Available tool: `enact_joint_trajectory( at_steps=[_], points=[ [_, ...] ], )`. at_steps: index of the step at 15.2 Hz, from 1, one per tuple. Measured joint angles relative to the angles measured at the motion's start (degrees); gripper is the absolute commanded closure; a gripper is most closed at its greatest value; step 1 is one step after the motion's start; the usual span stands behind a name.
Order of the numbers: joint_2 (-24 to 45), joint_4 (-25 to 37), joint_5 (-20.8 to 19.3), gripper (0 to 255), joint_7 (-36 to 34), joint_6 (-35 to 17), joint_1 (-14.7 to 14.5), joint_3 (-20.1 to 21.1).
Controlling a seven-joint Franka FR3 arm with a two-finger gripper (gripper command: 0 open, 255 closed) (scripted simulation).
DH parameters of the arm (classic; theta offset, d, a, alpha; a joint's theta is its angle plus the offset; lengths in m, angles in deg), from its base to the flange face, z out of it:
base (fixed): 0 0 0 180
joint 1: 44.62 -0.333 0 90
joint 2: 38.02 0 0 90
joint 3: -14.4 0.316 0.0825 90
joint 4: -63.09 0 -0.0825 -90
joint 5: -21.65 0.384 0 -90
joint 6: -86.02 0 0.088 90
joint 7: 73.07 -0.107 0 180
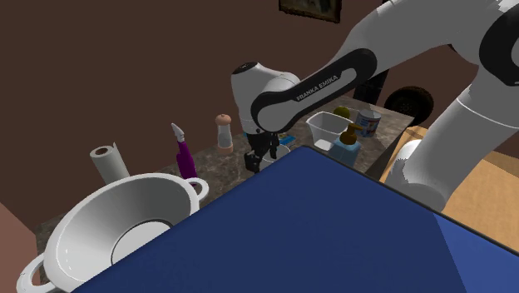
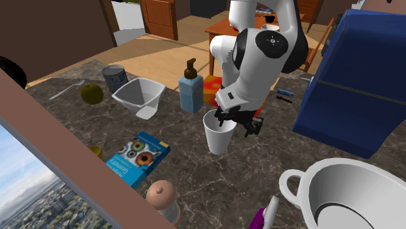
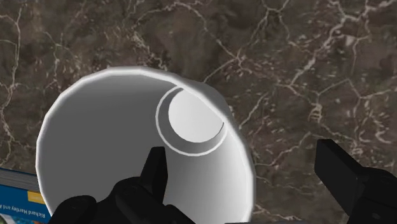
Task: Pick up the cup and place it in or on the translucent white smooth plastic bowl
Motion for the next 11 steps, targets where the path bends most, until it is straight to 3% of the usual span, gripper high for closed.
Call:
enact_joint_trajectory(
  at_steps=[2, 3, 11],
  points=[
    [0.0, 0.0, 0.0, 0, 0.0, 0.0, 0.0, 0.0],
    [0.0, 0.0, 0.0, 255, 0.0, 0.0, 0.0, 0.0],
    [0.0, 0.0, 0.0, 255, 0.0, 0.0, 0.0, 0.0]
  ],
)
